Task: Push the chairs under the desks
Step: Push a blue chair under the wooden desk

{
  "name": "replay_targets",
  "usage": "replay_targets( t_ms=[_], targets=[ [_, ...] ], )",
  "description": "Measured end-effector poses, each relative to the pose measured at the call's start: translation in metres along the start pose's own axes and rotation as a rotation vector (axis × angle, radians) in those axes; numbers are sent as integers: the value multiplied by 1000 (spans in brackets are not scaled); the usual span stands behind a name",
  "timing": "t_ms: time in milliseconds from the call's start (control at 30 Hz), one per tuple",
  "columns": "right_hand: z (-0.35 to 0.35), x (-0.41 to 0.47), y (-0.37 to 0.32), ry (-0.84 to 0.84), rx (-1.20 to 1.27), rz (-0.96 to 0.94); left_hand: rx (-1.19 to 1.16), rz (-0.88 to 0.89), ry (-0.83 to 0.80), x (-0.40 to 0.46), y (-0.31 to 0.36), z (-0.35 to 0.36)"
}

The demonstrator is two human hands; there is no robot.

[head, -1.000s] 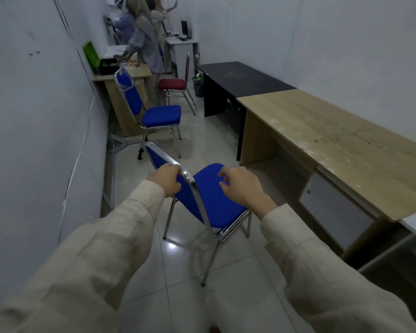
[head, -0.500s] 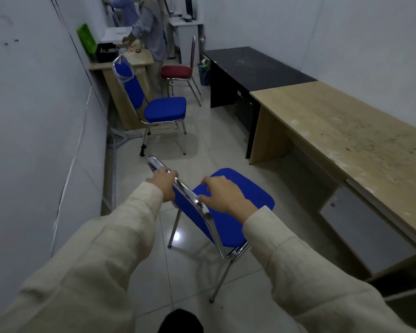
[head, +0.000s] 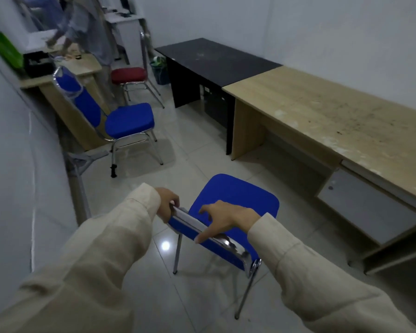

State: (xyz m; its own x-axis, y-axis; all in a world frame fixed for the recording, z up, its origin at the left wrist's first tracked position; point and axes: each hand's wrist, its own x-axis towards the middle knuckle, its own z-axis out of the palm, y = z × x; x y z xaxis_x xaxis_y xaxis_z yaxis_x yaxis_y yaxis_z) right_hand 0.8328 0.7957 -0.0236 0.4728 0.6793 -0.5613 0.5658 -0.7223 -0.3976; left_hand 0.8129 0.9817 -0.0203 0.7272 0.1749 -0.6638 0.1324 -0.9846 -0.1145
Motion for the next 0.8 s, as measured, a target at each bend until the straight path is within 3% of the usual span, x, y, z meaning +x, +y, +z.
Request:
replay_targets(
  t_ms=[200, 333, 567, 800],
  targets=[
    [6, 25, -21, -70, 90, 134, 104, 224, -163, 22, -13, -9],
    [11, 32, -31, -5, 13, 137, 200, 324, -182, 32, -13, -13],
    [20, 33, -32, 496, -274, 250, 185, 464, 152, 47, -20, -28],
    [12, 28, -4, 644, -272, 367, 119, 472, 308, 59, -24, -48]
  ],
)
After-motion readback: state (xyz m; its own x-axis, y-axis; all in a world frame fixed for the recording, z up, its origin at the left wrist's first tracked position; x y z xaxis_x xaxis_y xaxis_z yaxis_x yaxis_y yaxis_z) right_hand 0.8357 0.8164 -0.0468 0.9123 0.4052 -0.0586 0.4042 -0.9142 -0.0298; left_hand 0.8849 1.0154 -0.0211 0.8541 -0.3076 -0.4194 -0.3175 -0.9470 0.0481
